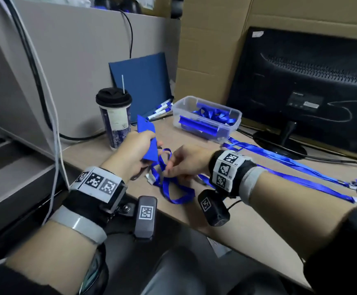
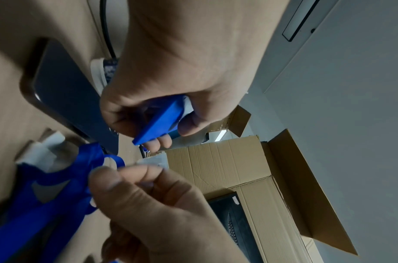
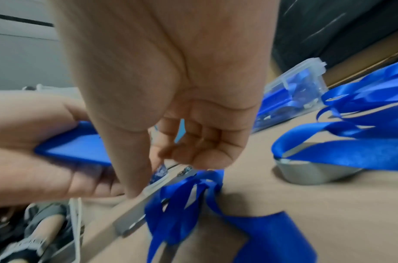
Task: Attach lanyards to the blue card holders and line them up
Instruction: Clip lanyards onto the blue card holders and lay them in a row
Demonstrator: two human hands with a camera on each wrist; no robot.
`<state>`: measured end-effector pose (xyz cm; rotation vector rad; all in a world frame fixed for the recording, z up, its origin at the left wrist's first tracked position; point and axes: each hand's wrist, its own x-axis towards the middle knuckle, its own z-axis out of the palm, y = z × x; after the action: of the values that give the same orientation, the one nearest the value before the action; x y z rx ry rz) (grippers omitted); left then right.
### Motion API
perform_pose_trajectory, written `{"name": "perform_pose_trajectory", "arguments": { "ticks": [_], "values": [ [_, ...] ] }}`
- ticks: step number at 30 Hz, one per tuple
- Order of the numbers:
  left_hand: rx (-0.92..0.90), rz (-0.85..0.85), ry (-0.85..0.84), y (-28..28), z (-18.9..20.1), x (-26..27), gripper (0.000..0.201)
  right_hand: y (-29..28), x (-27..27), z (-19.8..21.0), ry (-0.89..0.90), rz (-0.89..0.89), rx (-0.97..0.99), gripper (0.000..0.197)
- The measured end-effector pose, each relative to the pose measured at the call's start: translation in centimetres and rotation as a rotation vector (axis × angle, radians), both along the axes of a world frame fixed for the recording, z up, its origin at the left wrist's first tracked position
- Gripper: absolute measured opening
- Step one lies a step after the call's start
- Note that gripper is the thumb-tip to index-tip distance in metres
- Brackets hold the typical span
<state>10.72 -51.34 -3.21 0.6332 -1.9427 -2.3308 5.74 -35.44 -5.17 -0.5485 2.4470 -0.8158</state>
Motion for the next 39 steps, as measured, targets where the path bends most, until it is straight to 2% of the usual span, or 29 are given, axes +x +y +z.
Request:
{"name": "perform_pose_trajectory", "arguments": {
  "ticks": [2,4,6,8,9,12,16,19,21,25,28,33,36,39],
  "values": [
    [-0.011,0.022,-0.008,-0.6,0.1,0.7,0.009,-1.1,1.0,0.0,0.166,0.069,-0.030,0.020],
    [-0.021,0.044,-0.011,-1.3,0.2,1.1,0.007,-2.3,1.8,0.1,0.217,0.177,-0.035,0.017],
    [-0.032,0.067,-0.013,-1.9,0.4,1.3,0.007,-3.2,1.9,-0.2,0.238,0.260,0.077,0.028],
    [-0.029,0.067,-0.013,-2.4,0.4,1.4,0.004,-3.6,1.6,-0.7,0.260,0.255,0.215,0.040],
    [-0.024,0.062,-0.015,-2.5,0.4,1.5,0.005,-3.6,1.4,-1.1,0.269,0.232,0.244,0.039],
    [-0.020,0.030,-0.031,-2.4,0.2,1.4,0.012,-3.4,1.1,-2.3,0.241,0.188,0.253,0.027],
    [-0.006,0.015,-0.046,-1.9,-0.1,1.2,0.022,-2.9,1.2,-2.3,0.187,0.195,0.326,0.029],
    [-0.010,0.019,-0.041,-1.8,0.0,1.0,0.023,-2.4,1.4,-1.8,0.131,0.202,0.300,0.028],
    [-0.015,0.028,-0.028,-1.9,0.1,0.9,0.021,-2.0,1.8,-1.4,0.074,0.191,0.201,0.024],
    [-0.032,0.058,0.042,-2.1,0.5,1.0,0.020,-0.6,2.7,1.3,-0.073,0.099,-0.156,0.018],
    [0.017,0.012,0.084,-1.0,1.1,1.5,0.016,1.3,3.3,4.6,-0.058,0.011,-0.409,0.015],
    [0.110,-0.258,0.182,2.9,1.6,2.5,0.035,4.6,4.7,8.4,0.091,-0.169,-0.888,0.025],
    [0.093,-0.481,0.241,5.7,2.6,4.0,0.030,7.1,6.0,10.2,0.115,-0.210,-1.137,0.027],
    [0.137,-0.654,0.301,8.0,3.3,5.4,0.024,9.9,7.2,11.8,0.179,-0.293,-1.267,0.026]
  ]
}}
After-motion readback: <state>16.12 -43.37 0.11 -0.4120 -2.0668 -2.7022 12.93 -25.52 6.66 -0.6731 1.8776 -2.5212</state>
